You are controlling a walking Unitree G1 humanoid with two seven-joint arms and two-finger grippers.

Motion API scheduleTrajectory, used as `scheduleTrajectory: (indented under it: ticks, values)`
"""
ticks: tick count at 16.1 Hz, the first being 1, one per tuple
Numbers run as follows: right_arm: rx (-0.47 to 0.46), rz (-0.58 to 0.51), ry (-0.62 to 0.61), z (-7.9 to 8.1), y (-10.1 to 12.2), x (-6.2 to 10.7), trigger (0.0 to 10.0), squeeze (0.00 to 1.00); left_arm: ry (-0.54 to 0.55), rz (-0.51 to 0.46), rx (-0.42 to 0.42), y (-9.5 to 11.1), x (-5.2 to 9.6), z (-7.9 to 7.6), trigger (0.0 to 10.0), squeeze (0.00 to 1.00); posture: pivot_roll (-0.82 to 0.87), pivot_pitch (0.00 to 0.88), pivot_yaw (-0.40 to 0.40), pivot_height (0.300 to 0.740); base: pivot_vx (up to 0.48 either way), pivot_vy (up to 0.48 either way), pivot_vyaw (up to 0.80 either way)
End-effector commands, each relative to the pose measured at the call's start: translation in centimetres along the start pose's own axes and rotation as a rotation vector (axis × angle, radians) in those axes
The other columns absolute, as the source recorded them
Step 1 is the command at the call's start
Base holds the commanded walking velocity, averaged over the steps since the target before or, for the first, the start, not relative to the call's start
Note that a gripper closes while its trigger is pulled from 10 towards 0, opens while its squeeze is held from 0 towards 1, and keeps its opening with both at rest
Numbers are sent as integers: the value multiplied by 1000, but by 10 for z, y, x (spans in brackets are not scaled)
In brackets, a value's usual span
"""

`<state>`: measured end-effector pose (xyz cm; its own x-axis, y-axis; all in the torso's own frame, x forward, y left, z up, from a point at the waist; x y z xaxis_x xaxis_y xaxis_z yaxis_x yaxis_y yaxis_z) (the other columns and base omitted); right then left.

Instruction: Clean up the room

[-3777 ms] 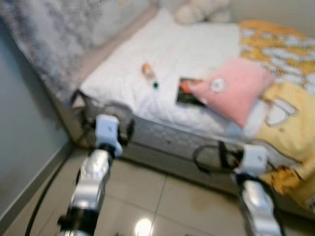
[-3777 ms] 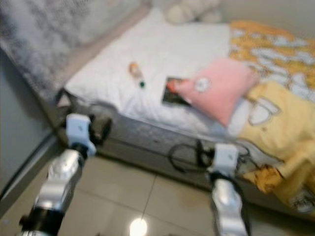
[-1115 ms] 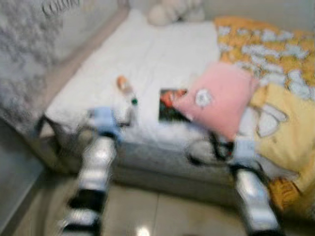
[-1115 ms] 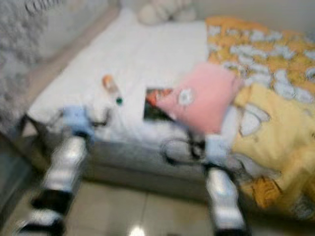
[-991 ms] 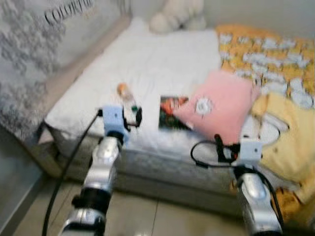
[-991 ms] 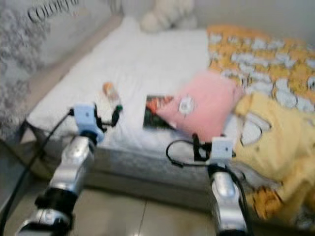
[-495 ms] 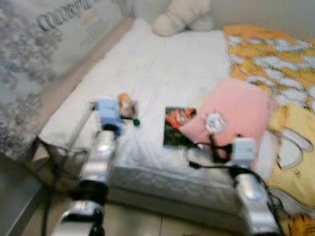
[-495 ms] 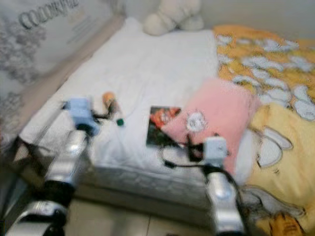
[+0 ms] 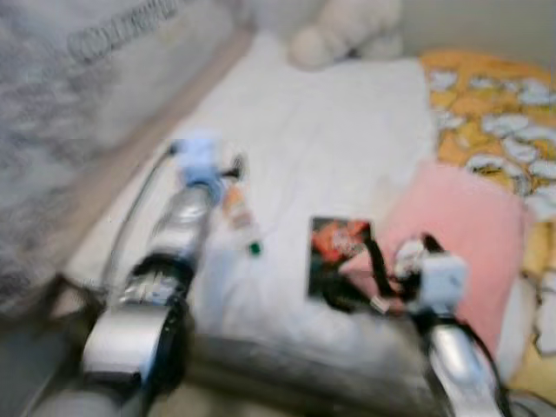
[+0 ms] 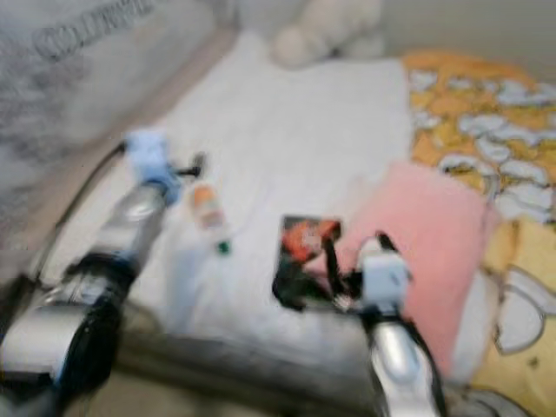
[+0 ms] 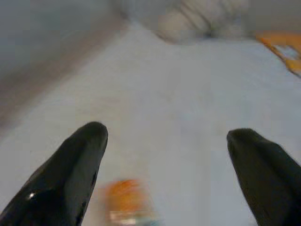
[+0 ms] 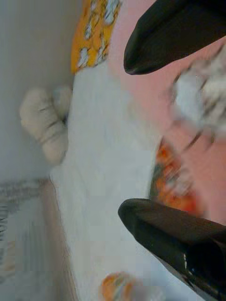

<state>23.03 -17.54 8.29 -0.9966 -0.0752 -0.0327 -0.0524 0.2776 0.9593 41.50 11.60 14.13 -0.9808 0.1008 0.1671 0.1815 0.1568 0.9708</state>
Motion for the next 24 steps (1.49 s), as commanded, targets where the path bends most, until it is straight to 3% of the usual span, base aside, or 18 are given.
scheduleTrajectory:
  ticks: [1,2,3,5,6,7,8,9,11,13,17,24]
  values:
    - [5,30,12,-1,-1,9,10000,0,54,79,-16,-10,-2,0,10000,0,-156,0,-22,740,0,0,0]
    - [8,42,17,0,-2,12,10000,0,78,99,-9,-11,-2,1,10000,0,-161,0,-24,740,0,0,0]
    - [-6,45,36,3,4,31,10000,0,126,106,19,-9,-4,1,10000,0,-211,0,-21,740,0,0,0]
    - [-43,77,81,12,7,51,10000,0,170,121,15,-12,-3,4,10000,0,-240,0,-13,740,0,0,0]
    - [-34,88,84,12,7,58,10000,0,178,127,8,-13,-3,4,10000,0,-250,11,-11,740,0,0,0]
    - [-30,123,71,9,10,76,10000,0,193,132,7,-16,-2,3,10000,0,-278,50,-9,740,0,0,0]
    - [-32,129,68,8,11,80,10000,0,194,134,14,-16,-2,2,10000,0,-282,54,-10,740,0,0,0]
    - [-57,121,168,20,21,89,10000,0,217,152,31,-20,-1,4,10000,0,-300,93,-18,740,0,0,0]
    - [-88,150,287,35,26,97,10000,0,249,178,49,-25,1,10,10000,0,-313,134,-32,740,0,0,0]
    - [-81,181,305,34,27,106,10000,0,267,187,81,-28,2,14,10000,0,-318,170,-45,740,0,0,0]
    - [-77,238,339,35,33,122,10000,0,310,205,46,-30,4,23,10000,0,-336,221,-64,740,0,0,0]
    - [-76,276,381,42,38,133,10000,0,246,323,21,-62,11,2,10000,0,-351,260,-69,740,0,0,0]
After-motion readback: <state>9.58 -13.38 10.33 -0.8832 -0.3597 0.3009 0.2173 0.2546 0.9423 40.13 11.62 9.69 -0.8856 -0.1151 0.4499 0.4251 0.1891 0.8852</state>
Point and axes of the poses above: a point about 5 cm out from each wrist's last joint towards the gripper, its own x axis pointing back from the gripper into the wrist, its own y axis along the axis of the wrist's last joint, z = x × y, the point moved 2 cm from there along -x, pointing out of the wrist towards the gripper, and after that the axes turned 9 degrees about x, right-handed, at the moved point
